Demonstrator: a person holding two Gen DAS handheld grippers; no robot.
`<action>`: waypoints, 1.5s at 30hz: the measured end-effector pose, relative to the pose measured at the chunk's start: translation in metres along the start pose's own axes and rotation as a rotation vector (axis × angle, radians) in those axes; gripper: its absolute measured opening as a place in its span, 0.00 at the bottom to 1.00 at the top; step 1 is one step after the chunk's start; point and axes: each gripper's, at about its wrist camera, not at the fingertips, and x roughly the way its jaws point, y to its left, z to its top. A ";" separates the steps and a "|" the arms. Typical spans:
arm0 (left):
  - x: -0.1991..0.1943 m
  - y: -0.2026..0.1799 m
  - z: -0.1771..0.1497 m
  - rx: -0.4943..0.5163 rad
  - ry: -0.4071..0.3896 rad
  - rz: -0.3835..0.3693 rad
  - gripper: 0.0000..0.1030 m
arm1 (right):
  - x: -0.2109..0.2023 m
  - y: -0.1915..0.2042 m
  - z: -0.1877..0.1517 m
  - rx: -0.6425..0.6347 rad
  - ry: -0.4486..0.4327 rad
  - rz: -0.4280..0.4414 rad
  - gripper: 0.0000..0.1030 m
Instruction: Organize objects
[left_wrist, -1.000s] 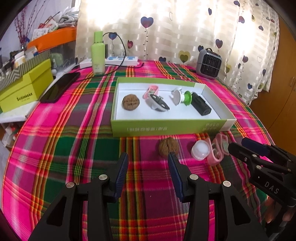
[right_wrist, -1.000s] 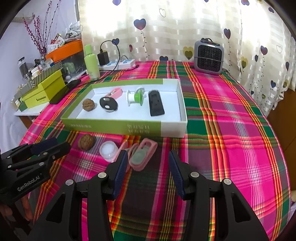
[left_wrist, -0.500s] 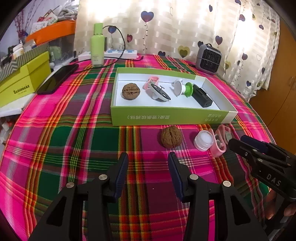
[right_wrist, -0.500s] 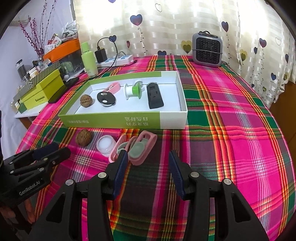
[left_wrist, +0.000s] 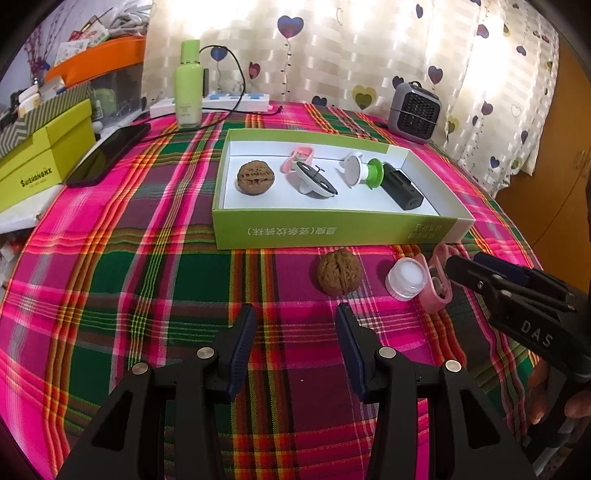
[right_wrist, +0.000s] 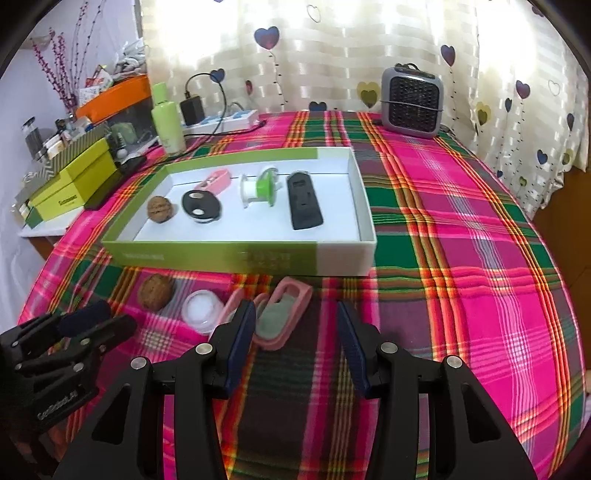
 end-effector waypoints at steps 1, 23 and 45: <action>0.000 0.000 0.000 0.002 0.000 -0.001 0.42 | 0.001 -0.001 0.001 0.003 0.005 -0.001 0.45; 0.004 -0.005 0.010 0.006 0.000 -0.015 0.42 | 0.008 0.001 0.008 -0.055 0.006 -0.007 0.45; 0.016 -0.017 0.024 0.039 -0.001 -0.033 0.42 | 0.017 -0.005 0.007 -0.036 0.049 0.010 0.45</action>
